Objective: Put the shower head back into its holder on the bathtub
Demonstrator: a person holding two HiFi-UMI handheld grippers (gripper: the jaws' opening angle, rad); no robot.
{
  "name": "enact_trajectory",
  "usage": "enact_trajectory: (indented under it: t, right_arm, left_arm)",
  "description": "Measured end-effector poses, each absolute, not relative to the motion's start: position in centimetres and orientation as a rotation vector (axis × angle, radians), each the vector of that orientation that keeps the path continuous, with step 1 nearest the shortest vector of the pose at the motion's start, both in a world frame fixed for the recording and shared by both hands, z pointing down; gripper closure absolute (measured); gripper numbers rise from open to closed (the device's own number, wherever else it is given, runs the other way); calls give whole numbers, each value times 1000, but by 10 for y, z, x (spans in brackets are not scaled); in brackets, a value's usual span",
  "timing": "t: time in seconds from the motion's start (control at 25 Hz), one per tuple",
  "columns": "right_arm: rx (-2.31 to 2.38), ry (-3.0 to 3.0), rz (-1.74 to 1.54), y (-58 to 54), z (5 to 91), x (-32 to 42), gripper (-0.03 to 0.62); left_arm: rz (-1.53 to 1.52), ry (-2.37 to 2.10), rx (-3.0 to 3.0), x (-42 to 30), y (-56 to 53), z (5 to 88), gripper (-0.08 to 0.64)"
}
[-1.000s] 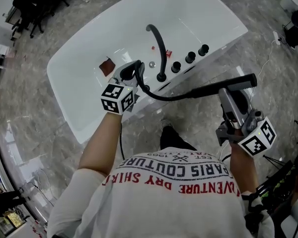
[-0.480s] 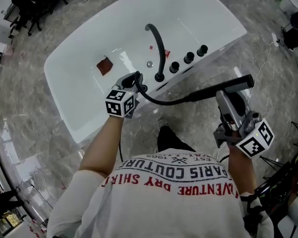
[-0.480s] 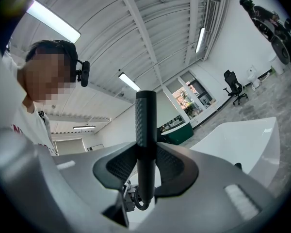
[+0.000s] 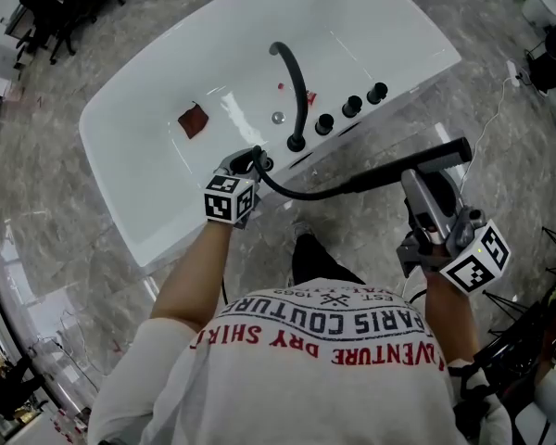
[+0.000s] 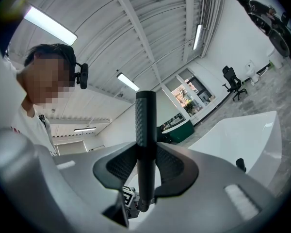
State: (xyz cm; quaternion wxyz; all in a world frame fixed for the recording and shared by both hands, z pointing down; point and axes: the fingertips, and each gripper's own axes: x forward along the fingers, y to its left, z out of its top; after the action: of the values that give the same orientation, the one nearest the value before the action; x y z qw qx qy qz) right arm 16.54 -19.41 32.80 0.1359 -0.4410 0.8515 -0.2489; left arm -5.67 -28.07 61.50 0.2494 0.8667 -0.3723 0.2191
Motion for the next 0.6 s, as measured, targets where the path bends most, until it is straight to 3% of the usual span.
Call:
enact_trajectory:
  t: [0.6]
  right_arm:
    - [-1226,2466,-744,-197,324,159,469]
  left_arm:
    - [787,-931,2345,-58,-241,669,469]
